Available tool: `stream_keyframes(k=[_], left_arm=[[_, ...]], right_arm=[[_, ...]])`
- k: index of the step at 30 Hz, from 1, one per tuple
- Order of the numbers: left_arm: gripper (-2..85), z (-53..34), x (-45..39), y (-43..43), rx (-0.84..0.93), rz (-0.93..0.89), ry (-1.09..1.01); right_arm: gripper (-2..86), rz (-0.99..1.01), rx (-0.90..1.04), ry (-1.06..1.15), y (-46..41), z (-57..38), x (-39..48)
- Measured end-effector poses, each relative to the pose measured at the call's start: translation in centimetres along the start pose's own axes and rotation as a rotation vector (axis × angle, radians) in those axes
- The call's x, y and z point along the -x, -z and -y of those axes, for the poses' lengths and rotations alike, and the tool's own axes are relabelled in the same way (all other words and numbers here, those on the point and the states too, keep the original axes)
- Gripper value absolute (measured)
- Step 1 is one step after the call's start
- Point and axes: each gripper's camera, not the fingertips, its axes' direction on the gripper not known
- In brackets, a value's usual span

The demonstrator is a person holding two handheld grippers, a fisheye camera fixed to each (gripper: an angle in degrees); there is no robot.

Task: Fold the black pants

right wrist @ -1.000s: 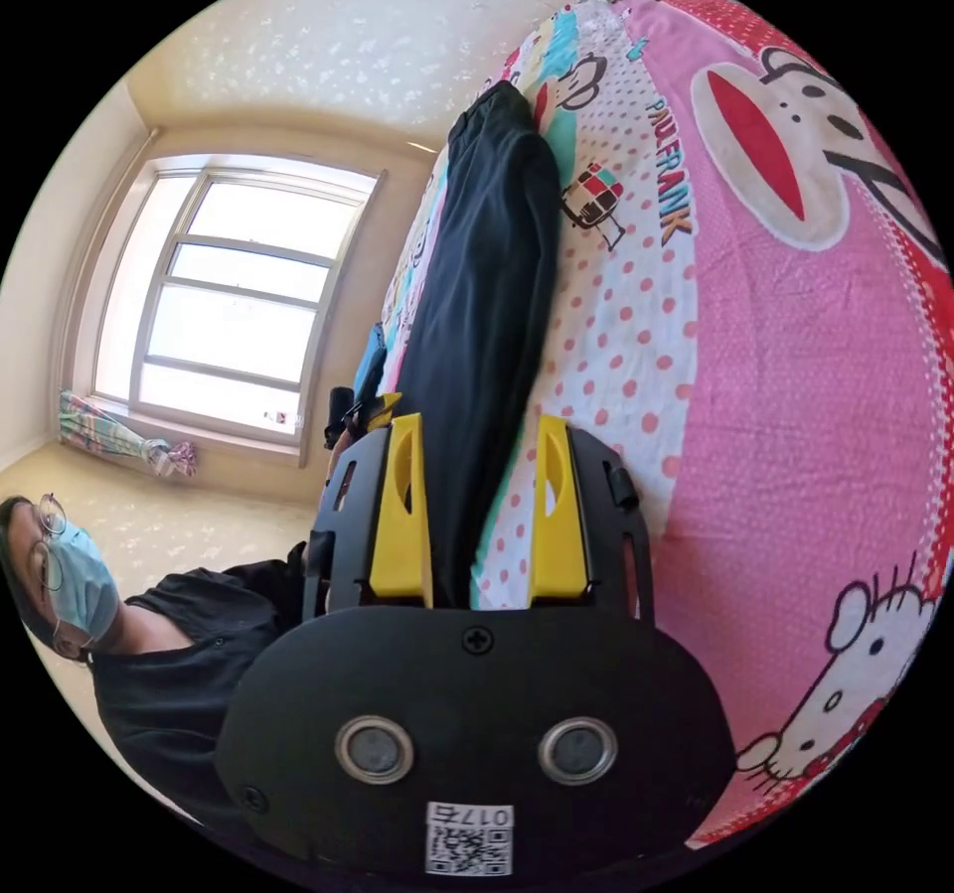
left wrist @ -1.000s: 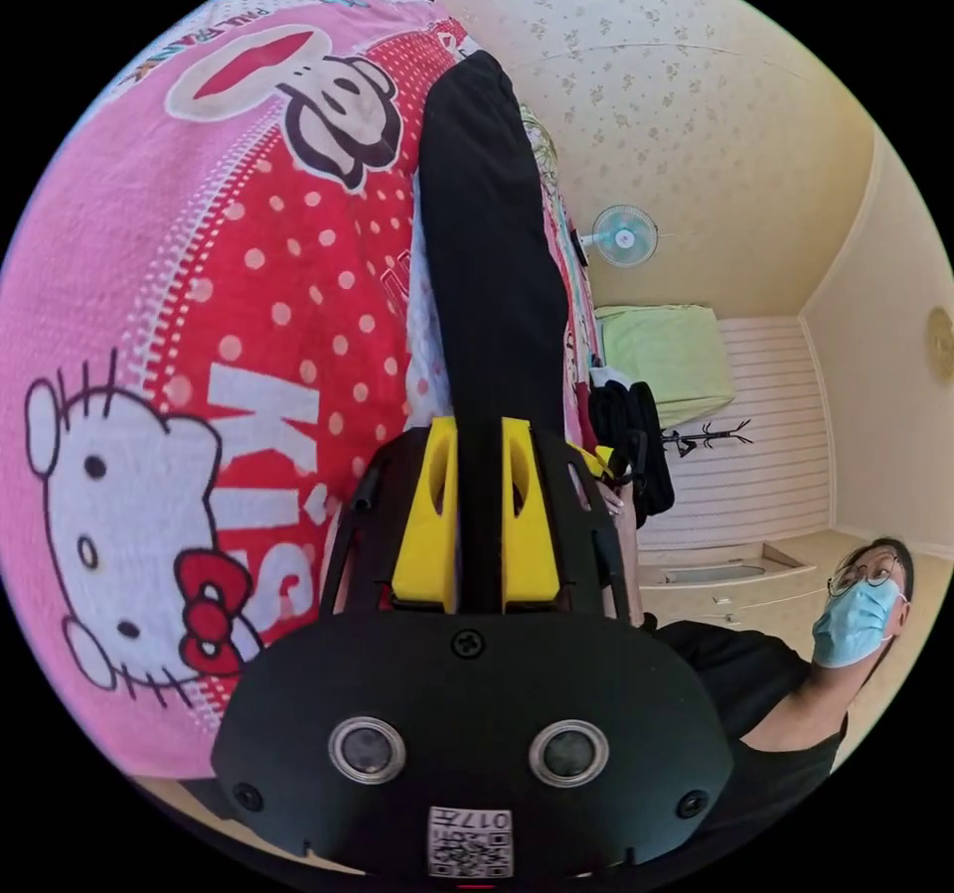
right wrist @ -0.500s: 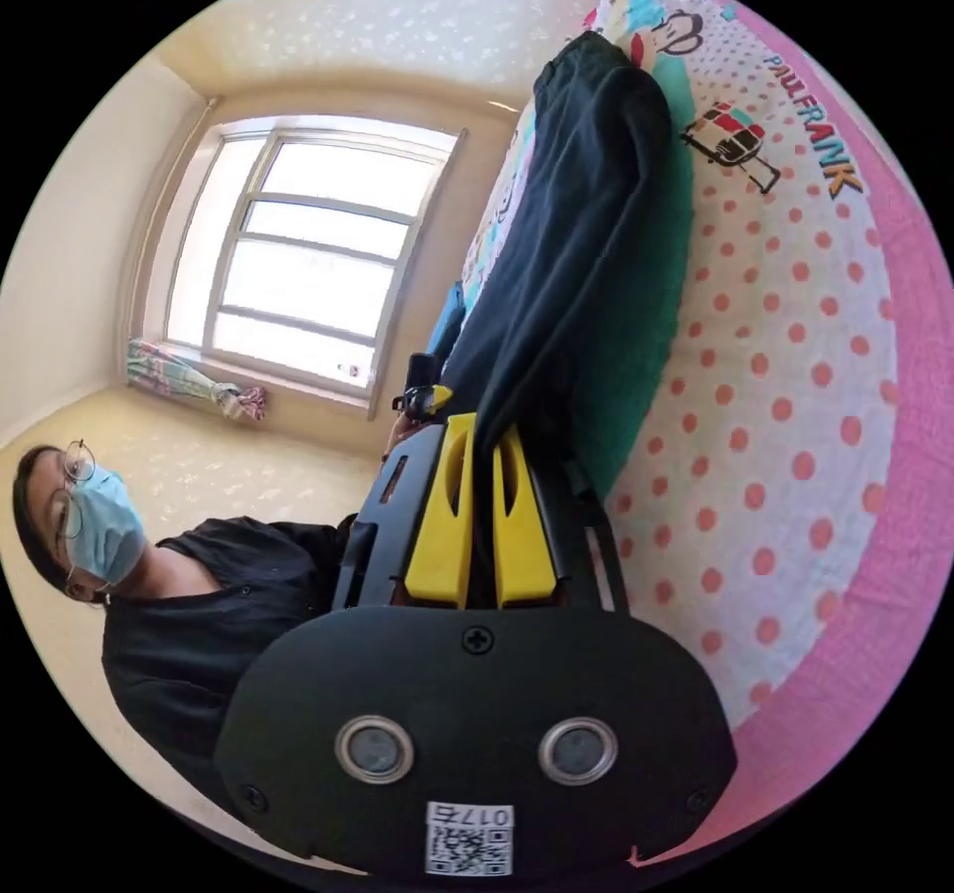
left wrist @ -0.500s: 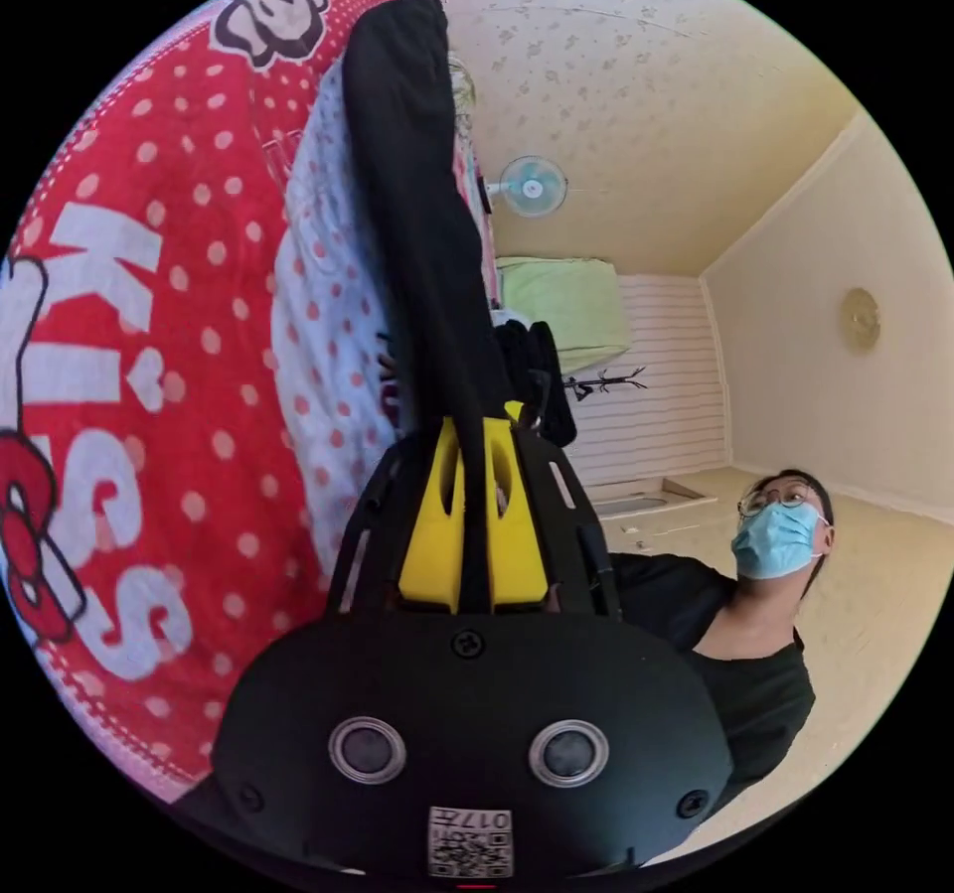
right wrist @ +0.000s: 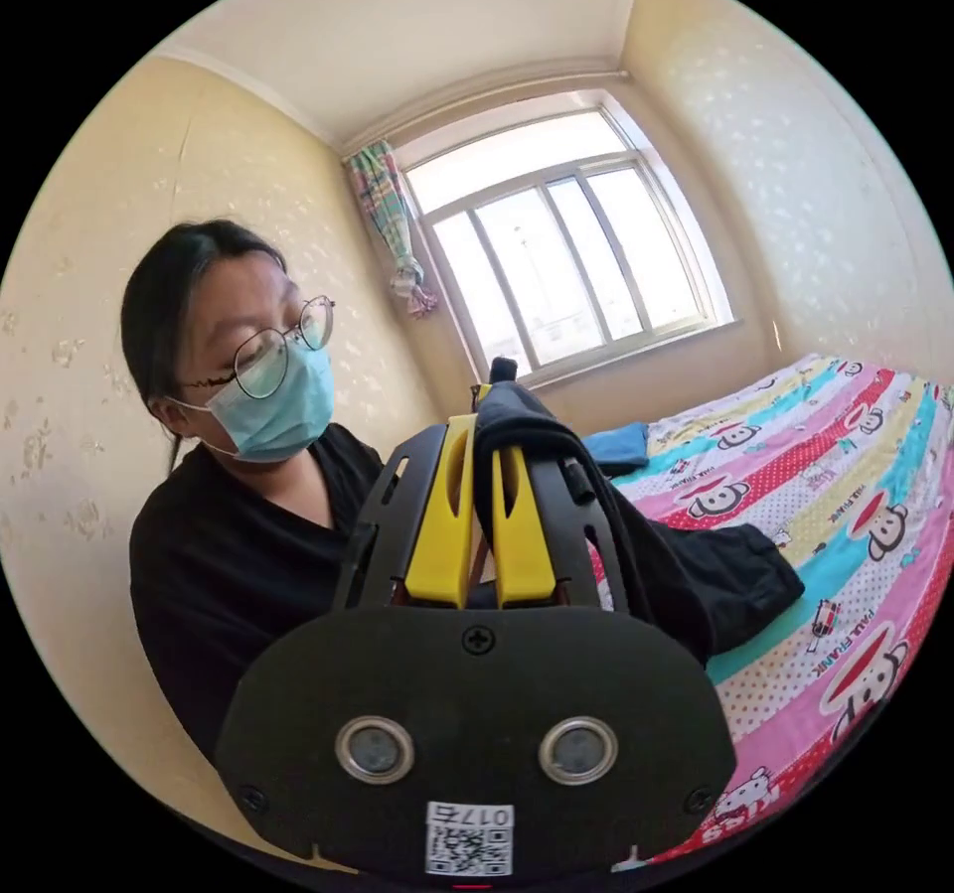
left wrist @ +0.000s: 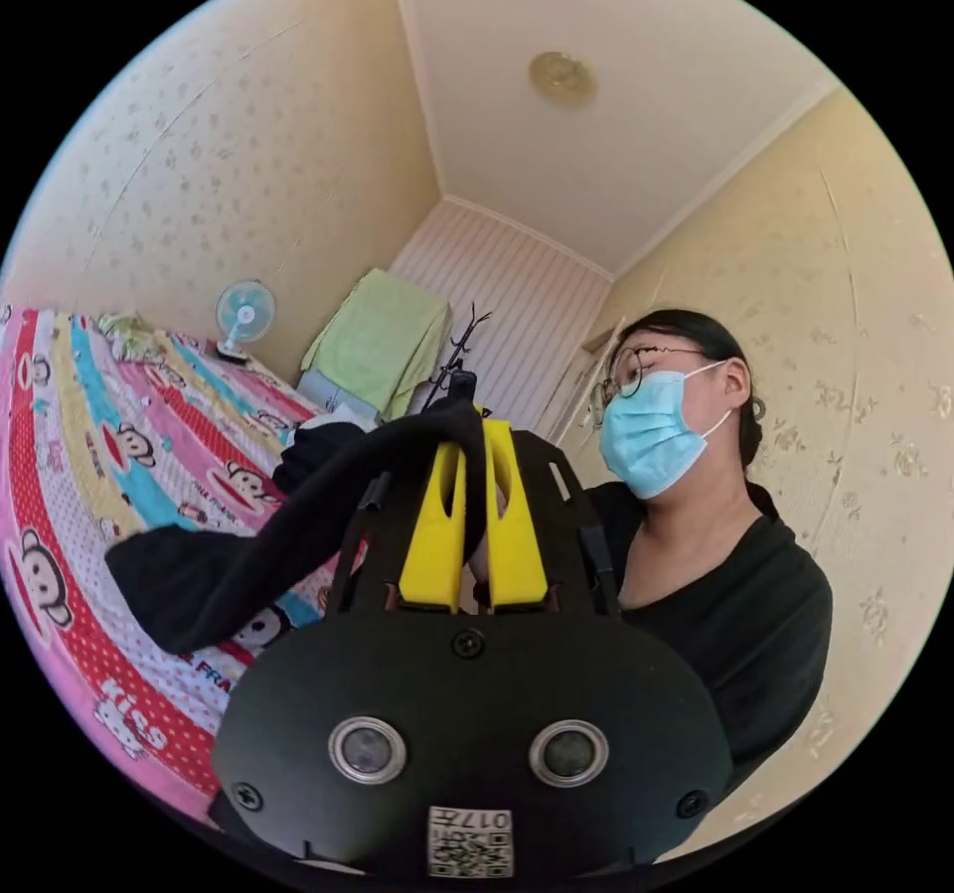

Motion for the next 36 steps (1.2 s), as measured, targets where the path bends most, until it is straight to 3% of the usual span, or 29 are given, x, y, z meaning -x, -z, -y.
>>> stream_keyframes(k=[4,9,12,17,21,25,28,33,36], left_arm=[[0.6,5.5,-3.5,-1.5,-0.125,0.0,-0.109],[0.6,10.0,-0.9,-3.1,-0.202,0.079,-0.122],[0.6,11.4,5.6,-4.4,-0.212,0.14,-0.008],[0.7,12.7,24.3,-6.8,-0.173,0.225,0.265],[1.0,12.5,34.5,-8.5,-0.141,0.273,0.34],[2.1,7.6,41.1,-11.6,0.013,0.438,0.364],[2.5,-0.5,43.6,-13.6,0.058,0.384,0.412],[2.9,-15.5,42.9,-16.9,0.098,0.267,0.549],[3.3,-22.4,42.0,-19.9,0.122,0.283,0.654]], right_arm=[[0.0,0.002,-0.076,0.029,1.5,5.3,4.2],[0.0,-0.103,-0.134,-0.015,2.8,11.1,3.9],[0.0,-0.195,-0.115,-0.113,3.1,12.1,-1.0],[0.0,-0.29,-0.116,-0.302,3.1,11.7,-13.6],[0.0,-0.366,-0.115,-0.367,2.1,10.6,-22.8],[0.0,-0.429,-0.048,-0.439,-1.0,6.7,-26.5],[0.0,-0.431,0.015,-0.461,-4.0,0.9,-26.5],[0.5,-0.236,0.037,-0.556,-8.8,-11.5,-21.2],[1.1,-0.285,0.119,-0.647,-11.9,-16.0,-17.5]])
